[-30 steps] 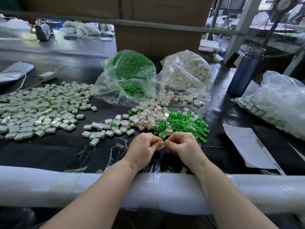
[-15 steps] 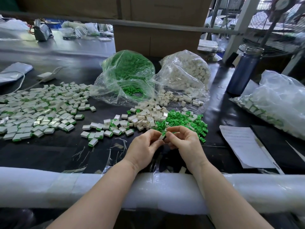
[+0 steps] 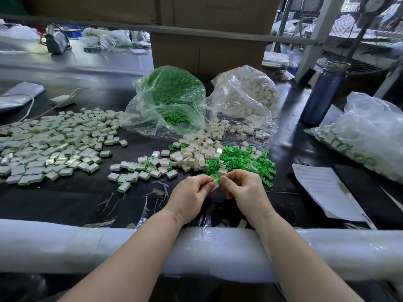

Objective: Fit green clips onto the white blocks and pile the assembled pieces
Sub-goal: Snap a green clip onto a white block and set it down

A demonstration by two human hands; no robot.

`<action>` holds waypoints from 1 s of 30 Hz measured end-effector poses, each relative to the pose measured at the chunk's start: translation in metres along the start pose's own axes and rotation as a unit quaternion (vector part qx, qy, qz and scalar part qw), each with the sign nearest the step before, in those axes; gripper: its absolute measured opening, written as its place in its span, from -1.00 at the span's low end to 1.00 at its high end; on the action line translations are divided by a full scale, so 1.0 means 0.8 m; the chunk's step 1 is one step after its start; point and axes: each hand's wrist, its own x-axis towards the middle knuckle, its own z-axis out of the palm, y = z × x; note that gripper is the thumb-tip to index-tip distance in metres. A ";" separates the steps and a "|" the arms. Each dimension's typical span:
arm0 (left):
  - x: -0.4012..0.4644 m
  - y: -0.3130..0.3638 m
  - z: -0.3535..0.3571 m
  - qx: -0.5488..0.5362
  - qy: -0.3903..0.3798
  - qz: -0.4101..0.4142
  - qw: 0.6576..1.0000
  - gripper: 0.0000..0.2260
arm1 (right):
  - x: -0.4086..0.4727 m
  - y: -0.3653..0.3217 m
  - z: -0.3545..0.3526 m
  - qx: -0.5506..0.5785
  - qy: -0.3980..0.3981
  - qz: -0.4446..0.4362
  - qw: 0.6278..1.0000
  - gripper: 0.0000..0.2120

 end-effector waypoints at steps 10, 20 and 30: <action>-0.003 0.005 0.005 0.131 0.040 0.079 0.987 -0.81 | -0.001 -0.004 0.000 -0.044 -0.014 0.019 0.999 -0.82; -0.005 0.008 0.005 0.140 0.028 0.078 0.987 -0.80 | 0.000 -0.002 0.001 -0.086 -0.005 0.009 0.996 -0.79; -0.004 0.009 0.004 0.134 0.011 0.075 0.988 -0.81 | 0.000 0.000 -0.002 -0.093 -0.036 0.000 0.995 -0.77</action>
